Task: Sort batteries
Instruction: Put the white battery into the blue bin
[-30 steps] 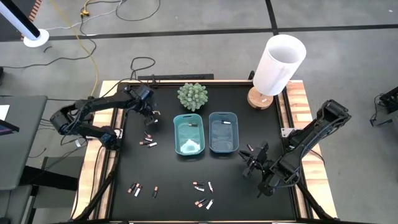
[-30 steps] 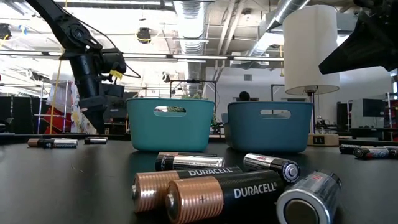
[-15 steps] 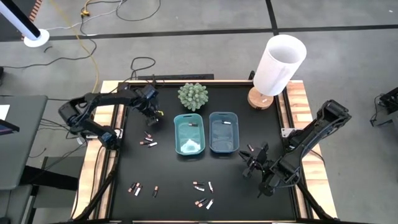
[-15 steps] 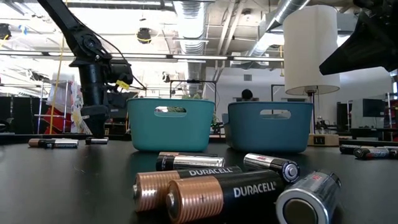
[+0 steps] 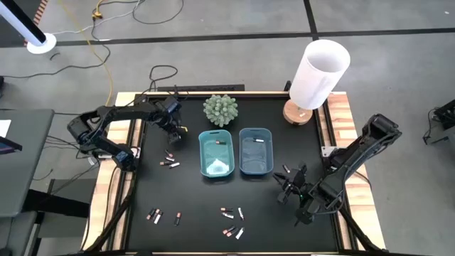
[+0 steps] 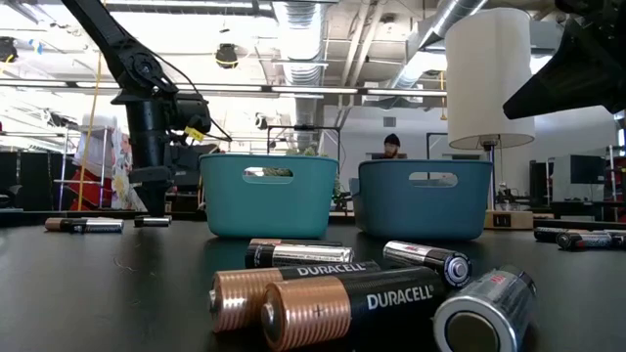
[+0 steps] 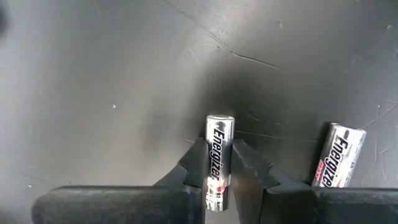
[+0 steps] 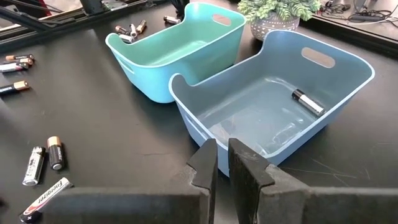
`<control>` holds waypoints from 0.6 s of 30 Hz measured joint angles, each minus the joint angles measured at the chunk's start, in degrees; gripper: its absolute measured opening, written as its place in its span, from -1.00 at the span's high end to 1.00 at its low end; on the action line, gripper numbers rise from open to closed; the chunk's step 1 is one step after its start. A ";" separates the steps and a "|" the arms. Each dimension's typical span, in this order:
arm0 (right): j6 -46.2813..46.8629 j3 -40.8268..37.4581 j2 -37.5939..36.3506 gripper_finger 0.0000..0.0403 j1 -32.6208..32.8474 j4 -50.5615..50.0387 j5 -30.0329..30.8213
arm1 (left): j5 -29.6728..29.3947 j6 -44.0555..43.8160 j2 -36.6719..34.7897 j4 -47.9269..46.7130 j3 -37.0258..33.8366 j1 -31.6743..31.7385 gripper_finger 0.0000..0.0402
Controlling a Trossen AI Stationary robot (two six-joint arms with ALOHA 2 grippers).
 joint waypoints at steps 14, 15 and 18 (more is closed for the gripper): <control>0.00 0.00 0.00 0.71 0.00 0.35 0.00 | -0.88 -3.78 -5.39 -6.47 6.49 -1.35 0.80; 0.00 0.00 0.00 0.71 0.00 0.37 0.00 | -0.65 -4.16 -6.77 -7.01 6.88 -1.94 0.80; 0.00 0.00 0.00 0.71 0.00 0.43 0.00 | 0.10 -5.66 -12.05 -7.04 7.98 -4.27 0.80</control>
